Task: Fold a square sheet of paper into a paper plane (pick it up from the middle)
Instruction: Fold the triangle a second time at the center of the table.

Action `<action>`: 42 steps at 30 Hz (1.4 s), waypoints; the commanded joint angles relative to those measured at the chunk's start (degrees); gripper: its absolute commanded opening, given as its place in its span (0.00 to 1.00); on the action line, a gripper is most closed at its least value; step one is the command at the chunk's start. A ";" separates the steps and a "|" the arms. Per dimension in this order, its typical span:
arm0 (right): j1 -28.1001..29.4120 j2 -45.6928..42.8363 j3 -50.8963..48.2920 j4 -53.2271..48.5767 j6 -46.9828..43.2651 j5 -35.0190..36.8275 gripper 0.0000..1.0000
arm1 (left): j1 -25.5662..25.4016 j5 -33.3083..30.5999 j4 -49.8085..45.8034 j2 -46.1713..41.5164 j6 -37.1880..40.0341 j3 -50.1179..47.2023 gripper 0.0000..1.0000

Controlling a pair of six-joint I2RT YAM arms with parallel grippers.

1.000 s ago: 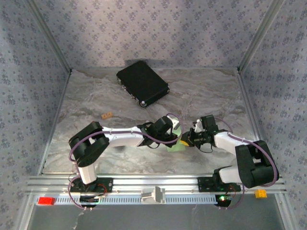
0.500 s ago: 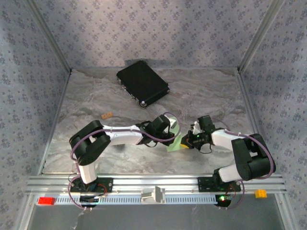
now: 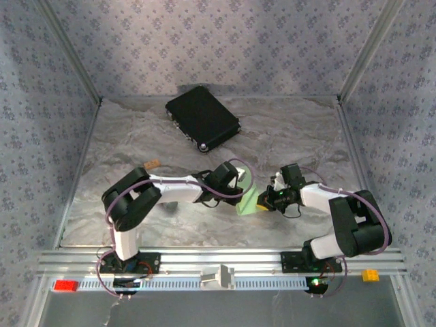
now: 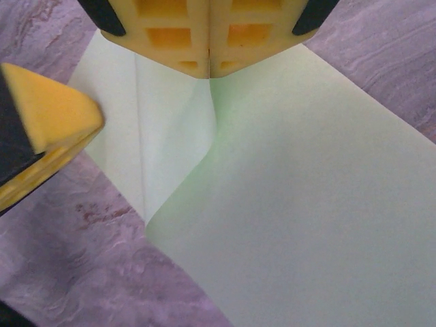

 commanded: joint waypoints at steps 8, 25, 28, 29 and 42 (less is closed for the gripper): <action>0.18 0.57 -0.22 -3.62 -1.14 4.69 0.05 | 0.64 -1.54 -0.42 0.86 1.48 0.89 0.03; -0.13 0.65 -0.28 -3.76 -1.25 4.73 0.05 | 0.93 -2.71 -2.40 0.59 1.97 1.69 0.02; -0.16 0.64 -0.31 -3.79 -1.21 4.66 0.05 | 1.08 -2.91 -2.55 0.65 1.95 1.53 0.02; -0.19 0.60 -0.31 -3.76 -1.22 4.65 0.05 | 1.08 -2.88 -2.53 0.71 1.99 1.53 0.02; -0.40 0.42 -0.46 -3.70 -1.30 4.48 0.05 | 1.11 -2.61 -1.96 0.79 2.04 1.88 0.02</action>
